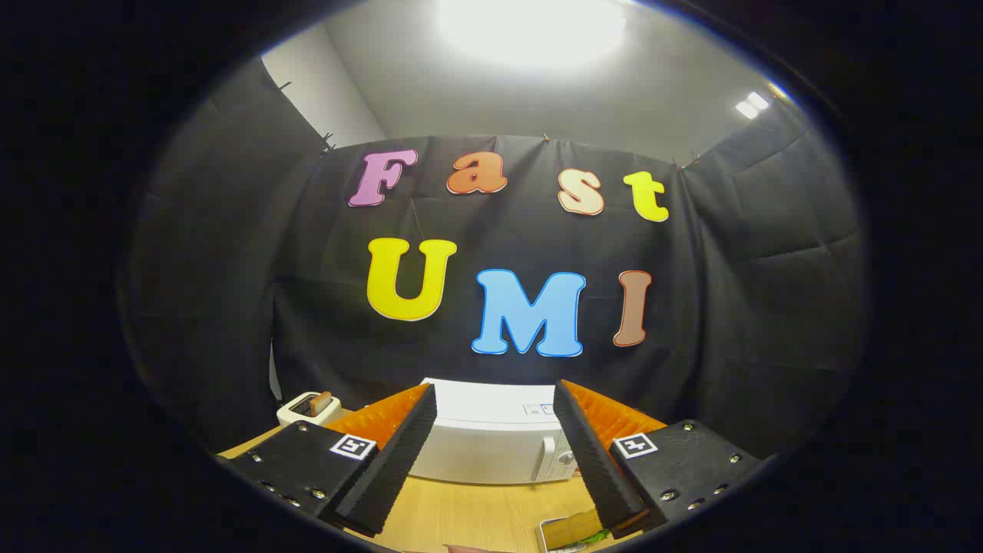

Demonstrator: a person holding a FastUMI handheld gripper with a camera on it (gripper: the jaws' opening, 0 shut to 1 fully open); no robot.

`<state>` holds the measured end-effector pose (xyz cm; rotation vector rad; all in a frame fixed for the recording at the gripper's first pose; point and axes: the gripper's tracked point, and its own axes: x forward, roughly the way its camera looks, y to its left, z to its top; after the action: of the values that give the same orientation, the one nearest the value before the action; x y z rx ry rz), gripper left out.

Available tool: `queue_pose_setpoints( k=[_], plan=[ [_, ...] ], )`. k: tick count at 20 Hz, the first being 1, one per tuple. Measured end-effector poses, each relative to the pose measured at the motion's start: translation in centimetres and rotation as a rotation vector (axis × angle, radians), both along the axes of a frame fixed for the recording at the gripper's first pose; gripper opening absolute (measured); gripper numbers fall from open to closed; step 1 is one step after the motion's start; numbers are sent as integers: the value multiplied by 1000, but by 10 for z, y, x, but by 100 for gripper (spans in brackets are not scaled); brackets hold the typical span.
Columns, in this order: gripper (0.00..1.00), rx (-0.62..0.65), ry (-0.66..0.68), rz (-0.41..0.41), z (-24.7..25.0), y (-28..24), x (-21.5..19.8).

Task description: Open the microwave, put the food inside, and close the microwave door.

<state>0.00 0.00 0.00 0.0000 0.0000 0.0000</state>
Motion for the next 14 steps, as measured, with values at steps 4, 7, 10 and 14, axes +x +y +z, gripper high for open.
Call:
queue_pose_setpoints(
  k=[4, 7, 10, 14],
  plan=[
    [97, -2, -18, -11, 4, -2, 3],
    [97, 8, -11, -4, 2, 0, 2],
    [97, 15, 1, -2, 0, 0, 4],
    [97, 22, 24, 7, -8, 0, 7]
  ],
)
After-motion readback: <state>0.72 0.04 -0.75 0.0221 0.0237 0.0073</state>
